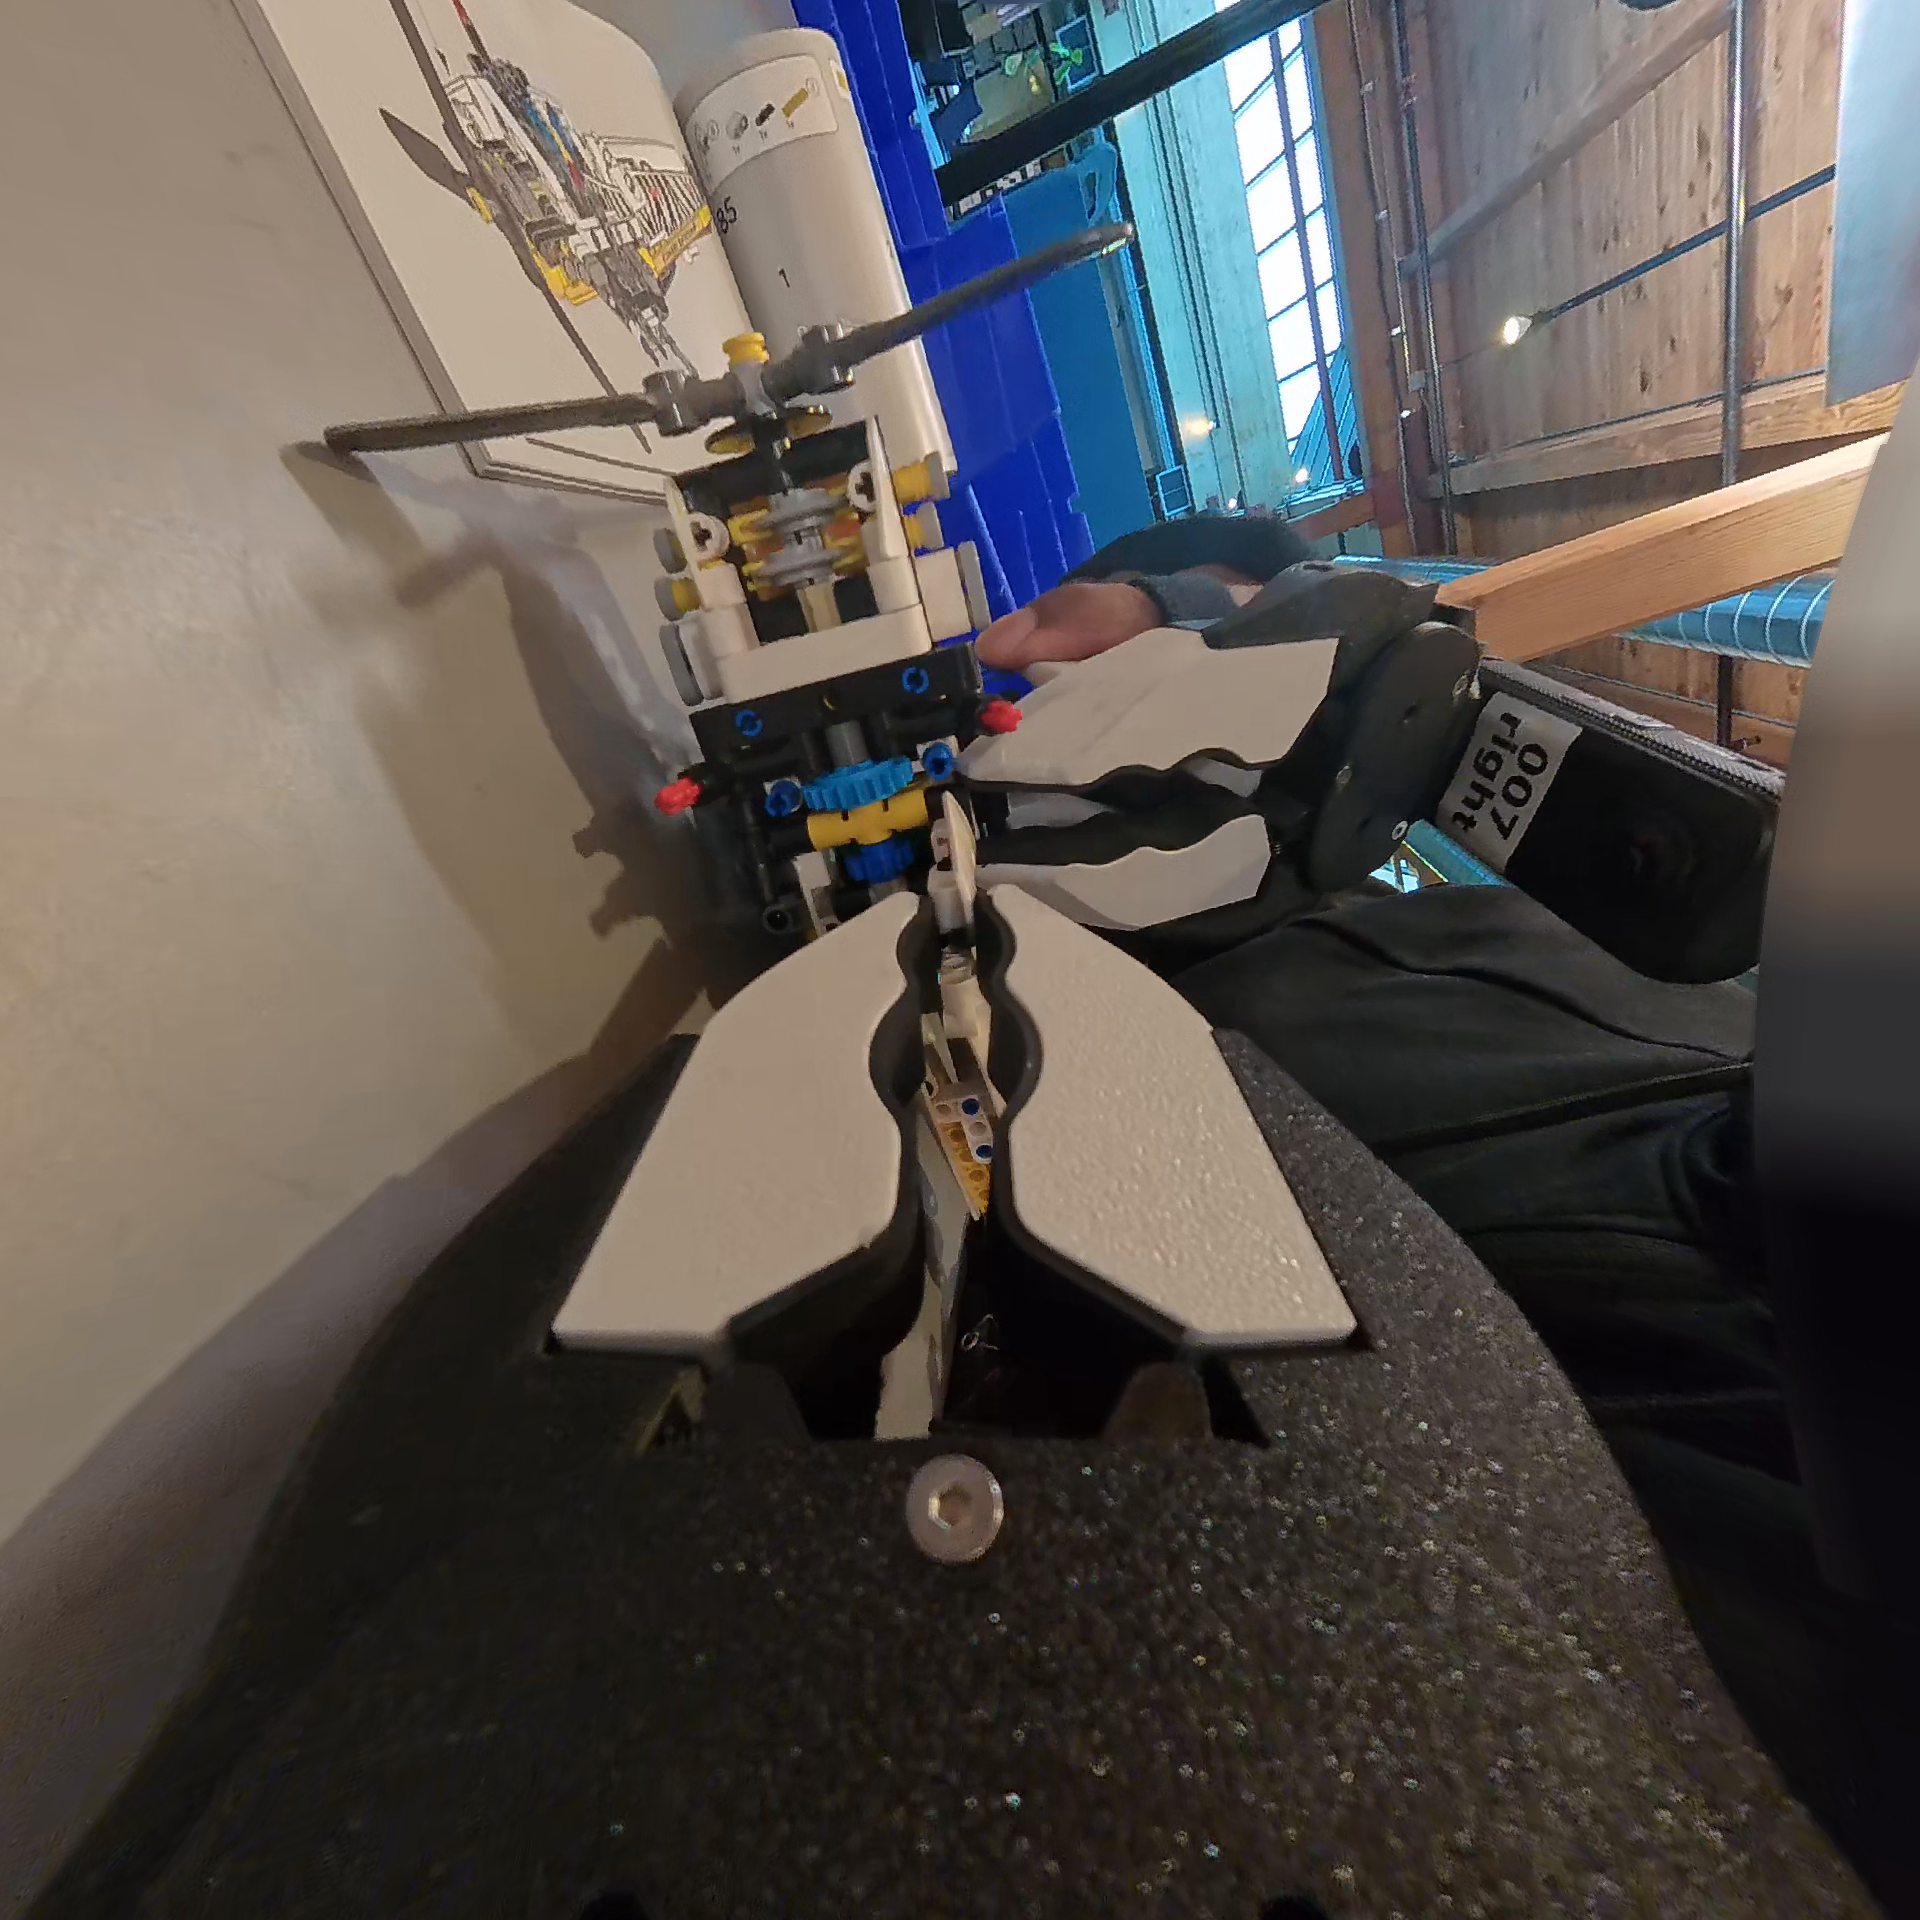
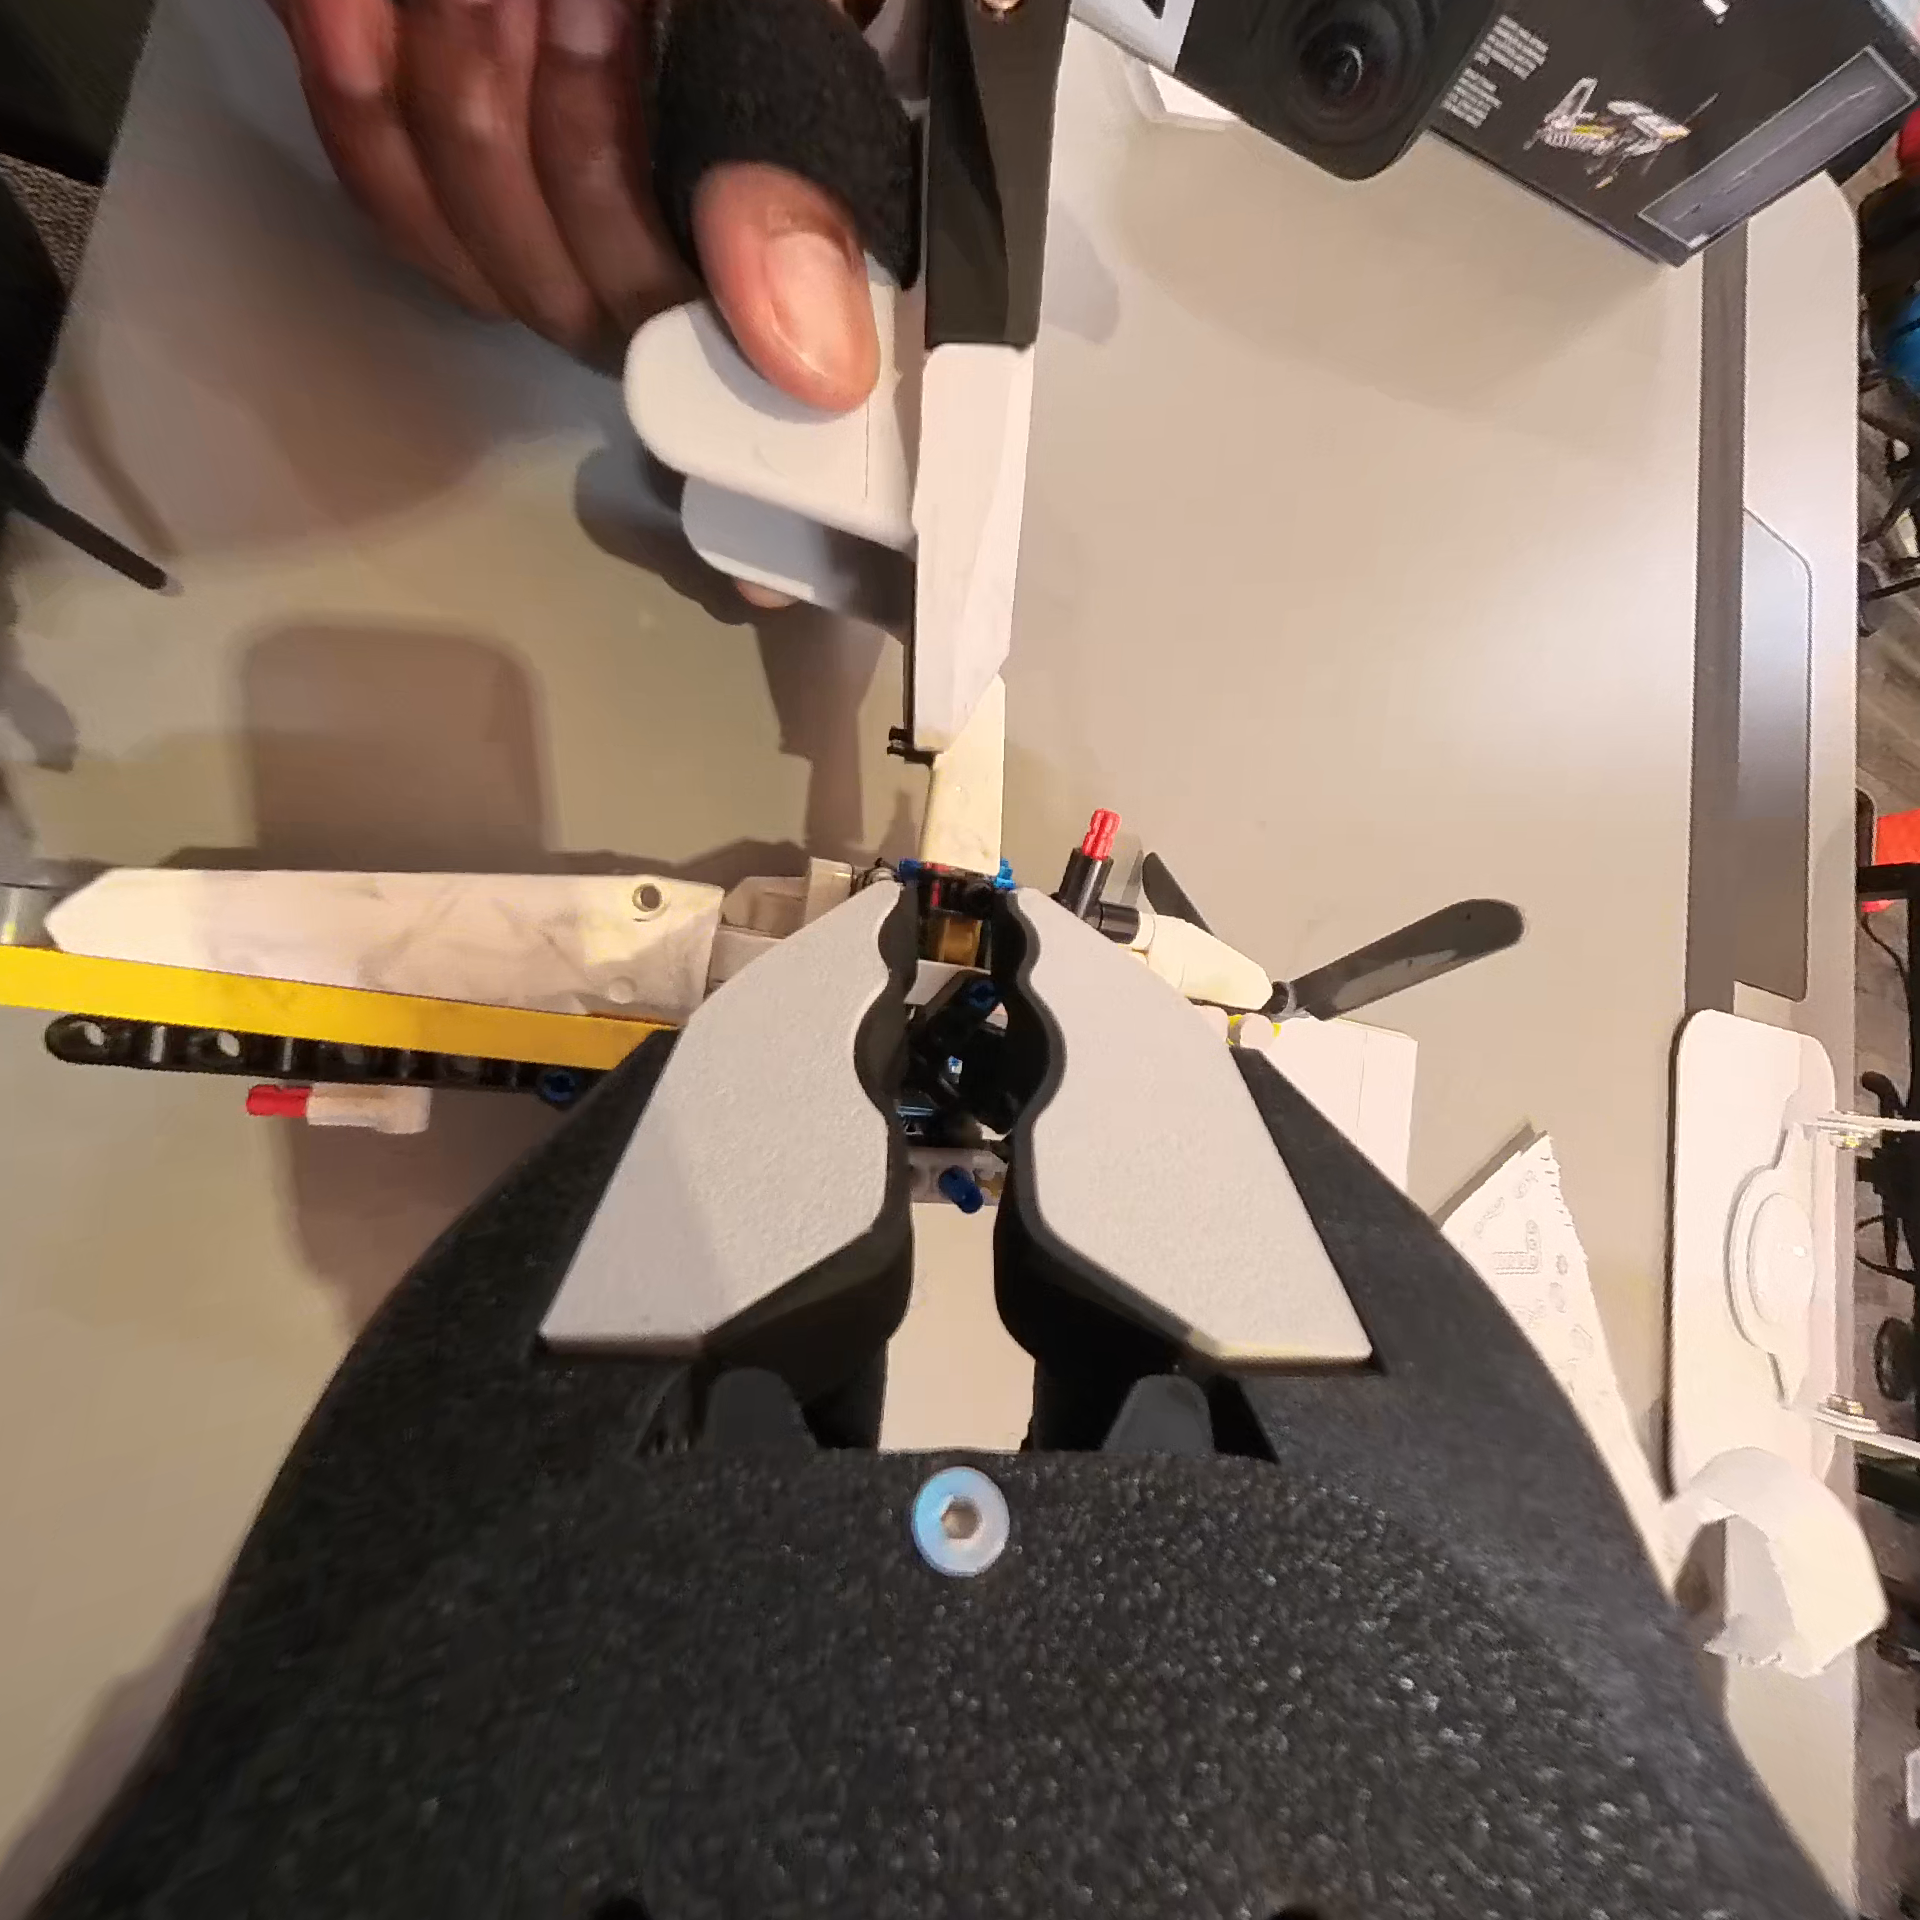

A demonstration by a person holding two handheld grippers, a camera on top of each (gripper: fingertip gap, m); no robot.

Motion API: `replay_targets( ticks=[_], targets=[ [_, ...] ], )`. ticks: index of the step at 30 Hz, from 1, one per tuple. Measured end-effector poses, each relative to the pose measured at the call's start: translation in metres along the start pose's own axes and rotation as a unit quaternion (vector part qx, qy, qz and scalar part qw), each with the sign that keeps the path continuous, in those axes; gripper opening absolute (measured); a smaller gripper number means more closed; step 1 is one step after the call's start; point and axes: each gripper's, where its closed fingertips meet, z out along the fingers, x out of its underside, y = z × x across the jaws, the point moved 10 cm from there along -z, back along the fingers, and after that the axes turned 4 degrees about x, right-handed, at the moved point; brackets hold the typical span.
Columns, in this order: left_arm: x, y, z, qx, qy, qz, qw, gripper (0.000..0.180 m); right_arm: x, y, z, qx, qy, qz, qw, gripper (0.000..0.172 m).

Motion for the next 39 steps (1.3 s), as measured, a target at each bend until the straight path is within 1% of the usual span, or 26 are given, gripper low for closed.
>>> replay_targets(
  ticks=[5,6,7,9,11,14,18,20,24,29,39],
  targets=[
    [0.002,-0.001,-0.003,0.001,-0.003,0.000,1.000,0.009,-0.001,0.003,-0.001,0.000,-0.008,0.008,1.000,0.012],
    [0.002,-0.001,-0.004,-0.004,-0.008,-0.002,1.000,0.009,-0.001,0.003,-0.002,-0.007,-0.011,0.008,1.000,0.000],
    [0.000,0.000,-0.009,-0.006,-0.023,-0.001,1.000,0.009,-0.001,0.004,-0.004,-0.010,-0.017,0.011,1.000,0.000],
    [-0.004,0.000,-0.019,-0.019,-0.046,0.012,0.999,0.009,0.000,0.004,-0.004,0.010,-0.012,0.012,1.000,0.000],
    [-0.004,-0.003,-0.016,-0.025,-0.036,0.026,0.999,0.009,0.002,0.003,-0.002,0.027,0.010,-0.002,1.000,0.000],
    [-0.006,-0.002,-0.018,-0.028,-0.045,0.028,0.998,0.009,0.003,-0.001,-0.006,0.026,-0.004,0.021,0.999,0.000],
    [-0.004,-0.001,-0.020,-0.025,-0.056,0.016,0.998,0.009,-0.002,-0.010,-0.014,0.059,-0.021,0.034,0.997,0.000],
    [-0.002,0.000,-0.018,-0.023,-0.064,0.005,0.998,0.009,-0.009,-0.008,-0.010,0.080,-0.024,0.020,0.996,0.003],
    [0.002,0.000,-0.016,-0.023,-0.086,-0.011,0.996,0.009,-0.016,0.005,0.006,0.117,0.005,-0.031,0.993,0.008],
    [0.007,0.001,-0.016,-0.021,-0.109,-0.032,0.993,0.009,-0.017,0.015,0.017,0.148,0.035,-0.088,0.984,0.008],
    [0.012,0.002,-0.014,-0.006,-0.136,-0.069,0.988,0.009,-0.023,0.023,0.022,0.169,0.053,-0.154,0.972,0.008]
  ],
)
